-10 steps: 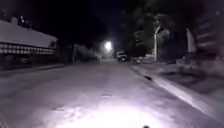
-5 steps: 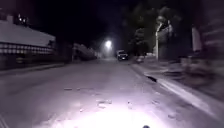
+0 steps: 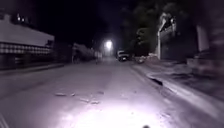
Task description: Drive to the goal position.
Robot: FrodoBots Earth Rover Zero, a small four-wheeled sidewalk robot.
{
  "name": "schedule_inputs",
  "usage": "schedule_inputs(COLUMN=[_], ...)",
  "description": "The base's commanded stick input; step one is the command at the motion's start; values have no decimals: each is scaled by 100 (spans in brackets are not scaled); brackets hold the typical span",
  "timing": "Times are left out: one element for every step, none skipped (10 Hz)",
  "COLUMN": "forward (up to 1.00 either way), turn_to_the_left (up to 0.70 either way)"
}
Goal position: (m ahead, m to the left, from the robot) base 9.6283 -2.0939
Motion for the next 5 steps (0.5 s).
schedule_inputs(forward=[70,70,70,70,70], turn_to_the_left=[0,-35,-35,-33,-16])
